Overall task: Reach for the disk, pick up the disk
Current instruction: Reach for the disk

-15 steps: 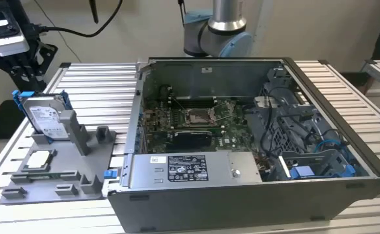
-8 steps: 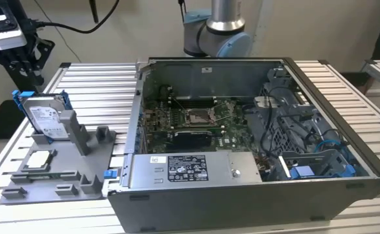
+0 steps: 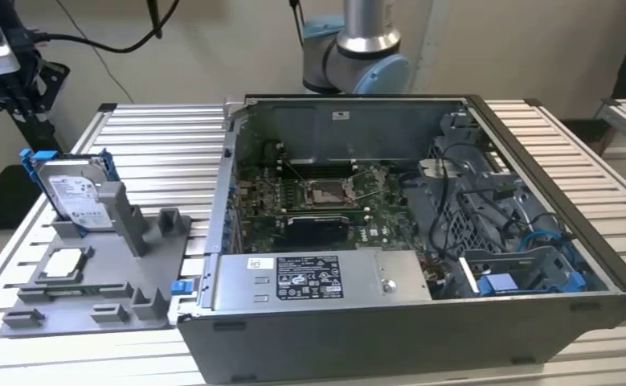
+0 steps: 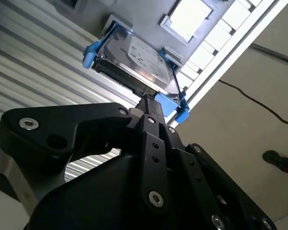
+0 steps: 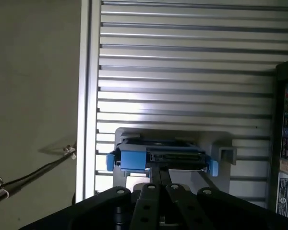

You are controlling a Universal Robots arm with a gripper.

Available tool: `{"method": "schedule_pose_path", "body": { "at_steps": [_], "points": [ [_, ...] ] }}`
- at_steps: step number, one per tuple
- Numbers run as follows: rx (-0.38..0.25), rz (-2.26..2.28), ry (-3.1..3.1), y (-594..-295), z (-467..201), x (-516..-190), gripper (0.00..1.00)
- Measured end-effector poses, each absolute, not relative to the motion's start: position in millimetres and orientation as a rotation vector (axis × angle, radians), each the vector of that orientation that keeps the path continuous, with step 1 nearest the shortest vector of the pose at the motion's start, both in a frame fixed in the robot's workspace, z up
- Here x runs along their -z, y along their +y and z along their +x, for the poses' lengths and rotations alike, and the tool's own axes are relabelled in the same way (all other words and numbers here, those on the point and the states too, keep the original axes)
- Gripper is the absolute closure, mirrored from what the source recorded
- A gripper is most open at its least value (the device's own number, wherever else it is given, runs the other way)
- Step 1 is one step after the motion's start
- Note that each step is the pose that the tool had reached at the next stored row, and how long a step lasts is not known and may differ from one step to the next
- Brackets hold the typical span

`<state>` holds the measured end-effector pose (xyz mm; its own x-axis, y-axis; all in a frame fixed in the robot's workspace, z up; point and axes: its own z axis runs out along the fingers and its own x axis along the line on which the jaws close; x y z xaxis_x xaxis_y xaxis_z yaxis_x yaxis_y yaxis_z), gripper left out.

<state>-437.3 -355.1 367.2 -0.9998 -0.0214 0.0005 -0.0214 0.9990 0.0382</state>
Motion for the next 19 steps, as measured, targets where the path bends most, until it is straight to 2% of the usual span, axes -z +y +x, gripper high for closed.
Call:
{"method": "schedule_pose_path", "body": {
  "at_steps": [19],
  "points": [
    [0.060, 0.168, -3.134, -350, -457, -366, 1.00]
  ]
}}
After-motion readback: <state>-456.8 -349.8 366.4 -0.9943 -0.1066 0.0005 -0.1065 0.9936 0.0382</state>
